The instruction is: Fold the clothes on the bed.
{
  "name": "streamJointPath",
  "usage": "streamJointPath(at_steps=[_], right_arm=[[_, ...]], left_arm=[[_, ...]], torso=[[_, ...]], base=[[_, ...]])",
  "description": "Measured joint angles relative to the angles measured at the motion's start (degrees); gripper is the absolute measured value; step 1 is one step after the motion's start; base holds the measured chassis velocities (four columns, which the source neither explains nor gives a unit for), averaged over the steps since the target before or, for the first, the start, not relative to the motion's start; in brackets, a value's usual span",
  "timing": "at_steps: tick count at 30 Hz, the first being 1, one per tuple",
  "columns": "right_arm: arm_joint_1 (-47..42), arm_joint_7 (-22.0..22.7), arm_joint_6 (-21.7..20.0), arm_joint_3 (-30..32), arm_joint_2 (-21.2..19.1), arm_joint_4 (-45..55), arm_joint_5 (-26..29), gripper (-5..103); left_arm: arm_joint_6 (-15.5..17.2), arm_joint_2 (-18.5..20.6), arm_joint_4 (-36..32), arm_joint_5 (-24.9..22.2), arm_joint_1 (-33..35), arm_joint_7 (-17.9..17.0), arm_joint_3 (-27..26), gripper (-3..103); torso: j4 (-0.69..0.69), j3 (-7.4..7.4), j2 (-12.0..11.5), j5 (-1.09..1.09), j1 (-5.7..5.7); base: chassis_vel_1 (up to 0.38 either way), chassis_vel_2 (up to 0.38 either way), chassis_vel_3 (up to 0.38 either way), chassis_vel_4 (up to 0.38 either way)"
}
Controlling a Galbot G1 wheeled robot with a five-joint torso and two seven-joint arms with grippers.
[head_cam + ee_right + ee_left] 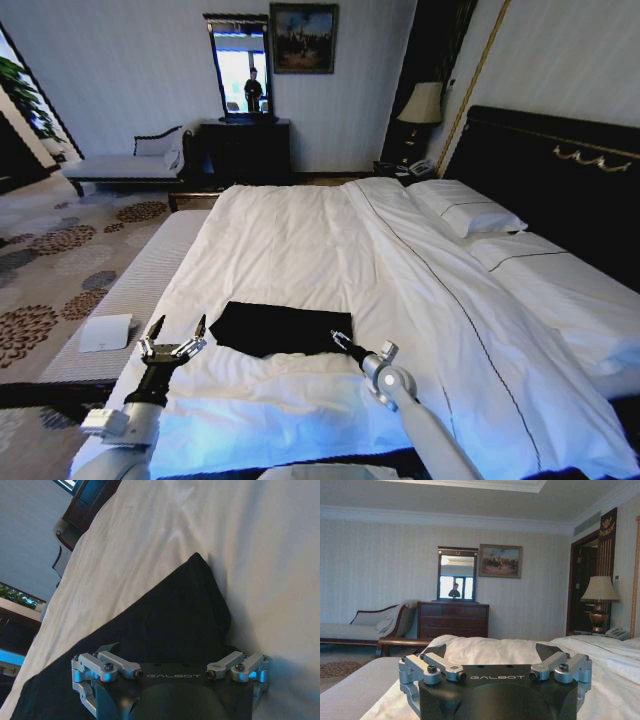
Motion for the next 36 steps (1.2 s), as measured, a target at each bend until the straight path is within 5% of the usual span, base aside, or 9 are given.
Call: streamJointPath(at_steps=[2,5,7,14,16,28,36], right_arm=[[0.2,0.0,0.1,0.1,0.1,-0.2,0.1,103],[0.7,0.0,0.3,0.1,0.1,-0.5,0.2,89],[0.7,0.0,0.4,0.1,0.1,-0.5,0.2,89],[0.0,-0.1,1.0,-0.6,0.1,0.4,-1.2,57],[0.0,-0.1,1.1,-0.7,0.1,0.4,-1.3,57],[0.6,-0.2,2.1,-2.1,0.6,0.3,-3.2,8],[0.8,0.0,2.3,-2.3,0.9,0.6,-4.6,6]], left_arm=[[0.0,0.0,0.0,0.0,0.0,0.0,0.0,100],[0.0,0.0,0.0,0.0,0.0,0.0,0.0,100],[0.0,0.0,0.0,0.0,0.0,0.0,0.0,100],[0.0,0.0,0.0,0.0,0.0,0.0,0.0,100],[0.0,0.0,0.0,0.0,0.0,0.0,0.0,100],[0.0,0.0,0.1,0.0,0.0,0.0,0.0,100],[0.0,0.0,0.1,0.0,0.0,0.0,0.0,100]], torso=[[0.0,0.0,0.0,0.0,0.0],[0.0,0.0,0.0,0.0,0.0],[0.0,0.0,0.0,0.0,0.0],[0.0,0.0,0.0,0.0,0.0],[0.0,0.0,0.0,0.0,0.0],[0.0,0.0,0.0,0.0,0.0],[0.0,0.0,0.0,0.0,0.0]], base=[[0.0,0.0,0.0,0.0],[0.0,0.0,0.0,0.0],[0.0,0.0,0.0,0.0],[0.0,0.0,0.0,0.0],[0.0,0.0,0.0,0.0],[0.0,0.0,0.0,0.0],[0.0,0.0,0.0,0.0]])
